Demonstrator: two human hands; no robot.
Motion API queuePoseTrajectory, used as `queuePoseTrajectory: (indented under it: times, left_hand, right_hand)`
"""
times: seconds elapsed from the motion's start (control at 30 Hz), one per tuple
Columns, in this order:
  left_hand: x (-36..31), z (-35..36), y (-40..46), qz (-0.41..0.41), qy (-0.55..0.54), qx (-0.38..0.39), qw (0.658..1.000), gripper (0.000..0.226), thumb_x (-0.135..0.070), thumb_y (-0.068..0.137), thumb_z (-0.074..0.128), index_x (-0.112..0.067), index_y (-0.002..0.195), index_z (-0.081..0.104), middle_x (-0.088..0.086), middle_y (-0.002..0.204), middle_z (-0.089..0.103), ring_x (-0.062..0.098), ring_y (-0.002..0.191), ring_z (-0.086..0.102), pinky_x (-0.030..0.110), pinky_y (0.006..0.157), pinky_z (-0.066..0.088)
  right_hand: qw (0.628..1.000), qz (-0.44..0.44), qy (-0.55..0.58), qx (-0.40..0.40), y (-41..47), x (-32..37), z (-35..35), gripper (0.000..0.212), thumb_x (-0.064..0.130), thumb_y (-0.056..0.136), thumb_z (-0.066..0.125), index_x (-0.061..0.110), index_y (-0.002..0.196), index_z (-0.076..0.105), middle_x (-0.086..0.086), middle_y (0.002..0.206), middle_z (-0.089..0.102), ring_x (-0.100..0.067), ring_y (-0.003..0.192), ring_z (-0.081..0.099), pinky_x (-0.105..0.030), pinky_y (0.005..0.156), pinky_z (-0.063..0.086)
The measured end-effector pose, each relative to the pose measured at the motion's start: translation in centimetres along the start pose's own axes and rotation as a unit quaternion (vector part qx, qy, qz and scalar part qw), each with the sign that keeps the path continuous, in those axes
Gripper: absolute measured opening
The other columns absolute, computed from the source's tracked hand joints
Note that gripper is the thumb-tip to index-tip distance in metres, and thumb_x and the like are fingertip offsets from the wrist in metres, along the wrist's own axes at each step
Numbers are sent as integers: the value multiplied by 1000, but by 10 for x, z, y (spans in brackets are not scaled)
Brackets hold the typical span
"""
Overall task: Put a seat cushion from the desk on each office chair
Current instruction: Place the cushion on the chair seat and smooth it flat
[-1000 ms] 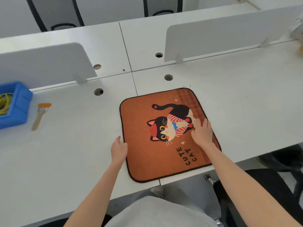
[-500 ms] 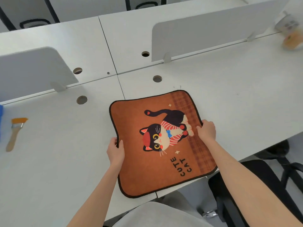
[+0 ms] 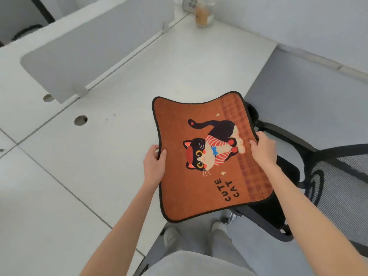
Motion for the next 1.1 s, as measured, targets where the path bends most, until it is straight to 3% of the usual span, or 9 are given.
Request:
queuePoseTrajectory:
  times: [0.17,0.3,0.37,0.53,0.73,0.93,1.03,1.1]
  left_hand:
    - [-36,122,-23,24,25,102,994,11,-19,94,48,-14,101,53,4,99,63,16,82,61,21,66,51]
    - [-42,214,-38,10,68,151,986,8,-19,92,48,-15,96,54,8,105,66,21,93,62,41,86,52]
    - [-42,257,-40,1,82,164,983,14,-17,92,47,-11,100,56,9,107,65,21,97,60,38,89,50]
    - [-22,330,-28,-15,128,191,973,17,-14,94,45,-6,105,56,4,100,61,14,86,56,26,74,42]
    - [29,373,27,-31,159,170,972,23,-12,94,44,-2,112,55,8,107,60,14,92,51,27,78,39]
    - [87,399,65,-161,68,131,976,12,-12,92,43,-7,99,52,9,93,59,20,77,54,31,67,44]
    - [130,413,47,-236,50,129,962,4,-13,90,46,-12,90,50,11,92,61,21,79,58,39,77,53]
    - [151,423,28,-295,26,142,945,2,-9,89,50,-11,87,50,14,95,61,23,86,61,38,79,55]
  right_hand:
    - [995,94,-3,-41,7,-113,-64,25,17,94,46,5,114,55,-20,107,64,-38,99,58,-44,82,48]
    - [989,145,-3,-15,24,-178,-81,25,19,94,47,8,114,55,-16,108,65,-34,99,59,-44,83,49]
    - [987,161,0,-1,38,-208,-76,25,20,93,47,9,114,55,-16,107,66,-34,96,61,-44,82,52]
    - [982,187,-17,33,66,-257,-43,29,22,93,45,12,119,52,-13,107,66,-33,98,62,-48,82,53]
    - [983,174,-35,47,106,-285,11,33,17,95,41,6,126,48,-18,113,64,-36,105,59,-42,85,48]
    - [989,106,-101,25,153,-280,45,31,15,94,41,7,122,52,-20,111,64,-40,103,58,-42,80,47]
    - [987,56,-149,13,184,-273,64,26,9,92,42,8,114,57,-20,103,66,-40,96,60,-38,70,44]
    - [985,27,-172,9,203,-271,77,28,0,88,44,7,111,58,-20,101,67,-40,93,61,-35,67,41]
Point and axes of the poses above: each hand's wrist, its own y-axis towards the middle knuckle, its own z-axis out of the palm, x = y × z, the point moved 1 cm from there along y, towards the middle knuckle
